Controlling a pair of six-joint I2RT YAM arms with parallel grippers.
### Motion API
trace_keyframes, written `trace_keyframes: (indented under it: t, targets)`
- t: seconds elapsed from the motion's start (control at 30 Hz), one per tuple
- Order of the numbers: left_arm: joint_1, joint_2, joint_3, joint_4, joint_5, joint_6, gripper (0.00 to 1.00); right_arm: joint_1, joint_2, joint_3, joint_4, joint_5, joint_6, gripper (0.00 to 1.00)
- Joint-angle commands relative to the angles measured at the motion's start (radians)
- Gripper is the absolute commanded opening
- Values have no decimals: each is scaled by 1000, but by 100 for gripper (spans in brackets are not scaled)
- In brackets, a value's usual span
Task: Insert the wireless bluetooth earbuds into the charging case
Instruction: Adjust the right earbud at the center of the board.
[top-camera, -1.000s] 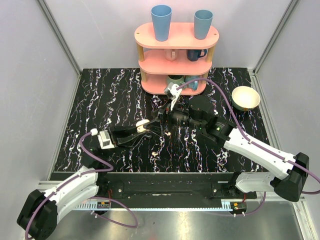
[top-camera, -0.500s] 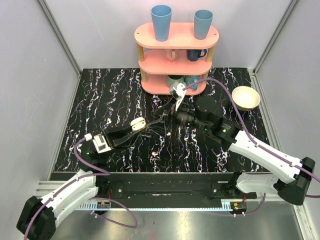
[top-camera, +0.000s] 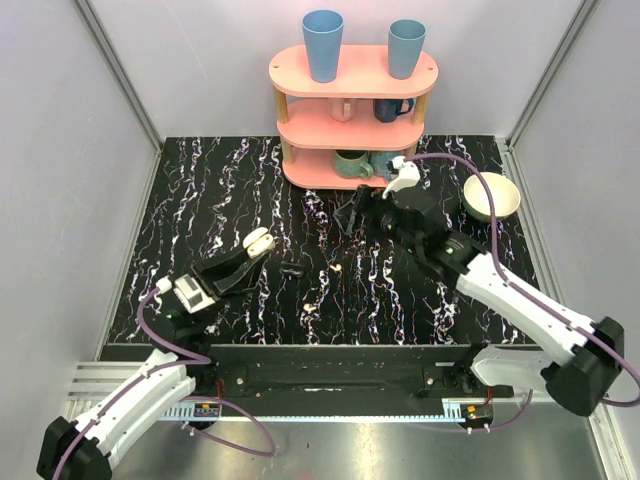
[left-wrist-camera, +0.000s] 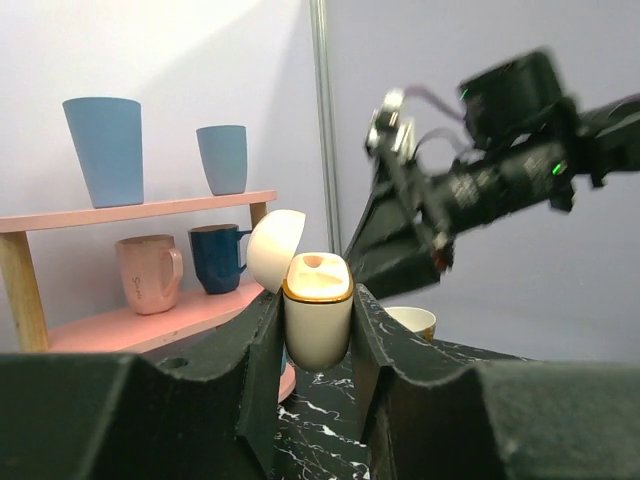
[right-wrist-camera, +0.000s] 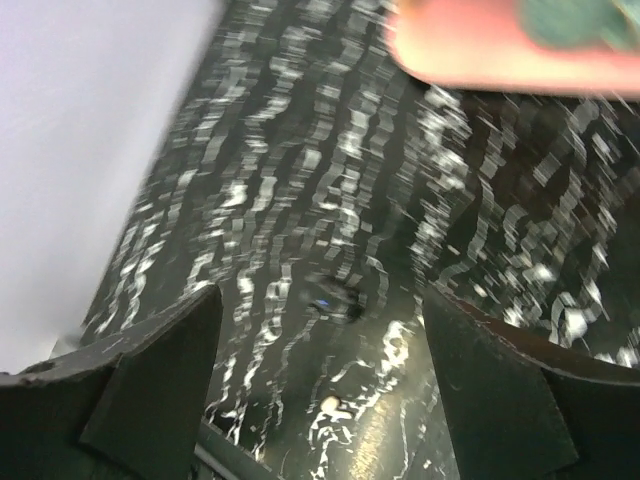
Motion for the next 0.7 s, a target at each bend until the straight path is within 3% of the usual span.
trace_keyframes:
  t: [0.0, 0.2, 0.4, 0.67]
  targets:
    - [-3, -52, 28, -41, -32, 24, 0, -72, 111, -82, -84, 135, 362, 91]
    - [-3, -102, 37, -105, -35, 27, 0, -72, 313, -146, -15, 174, 694, 89]
    - [-3, -118, 36, -116, -39, 24, 0, -70, 461, -129, 2, 197, 840, 83]
    - [-3, -108, 34, -121, -43, 24, 0, -62, 509, -82, -99, 273, 939, 77]
